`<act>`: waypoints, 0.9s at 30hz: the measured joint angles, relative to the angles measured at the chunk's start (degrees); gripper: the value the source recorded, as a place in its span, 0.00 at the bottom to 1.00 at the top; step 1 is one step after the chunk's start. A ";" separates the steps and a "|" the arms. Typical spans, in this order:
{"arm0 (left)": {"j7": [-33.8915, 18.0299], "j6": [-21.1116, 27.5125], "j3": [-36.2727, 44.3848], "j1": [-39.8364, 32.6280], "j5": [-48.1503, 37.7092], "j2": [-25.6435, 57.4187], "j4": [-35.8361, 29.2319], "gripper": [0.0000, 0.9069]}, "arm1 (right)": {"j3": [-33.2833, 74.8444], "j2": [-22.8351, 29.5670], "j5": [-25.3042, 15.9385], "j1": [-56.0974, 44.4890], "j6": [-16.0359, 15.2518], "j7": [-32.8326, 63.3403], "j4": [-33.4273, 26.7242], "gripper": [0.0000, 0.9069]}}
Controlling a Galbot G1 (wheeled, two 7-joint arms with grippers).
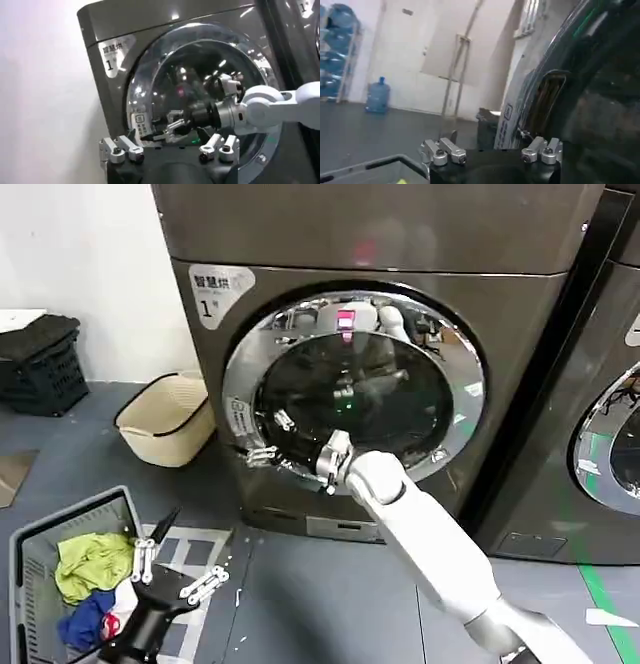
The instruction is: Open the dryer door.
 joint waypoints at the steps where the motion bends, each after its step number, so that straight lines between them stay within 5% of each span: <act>1: 0.00 0.00 -0.34 -0.02 0.20 0.12 0.16 1.00 | -0.12 -0.27 0.25 -0.10 0.09 -0.23 0.30 1.00; 12: -0.76 2.30 -8.59 -0.88 -5.14 3.07 2.30 1.00 | -1.49 -4.05 7.50 -1.07 7.52 -8.33 3.66 1.00; 27: 2.04 6.51 -18.60 -5.73 -20.69 6.66 3.79 1.00 | 0.32 -10.18 13.40 -3.96 8.27 -23.38 9.62 1.00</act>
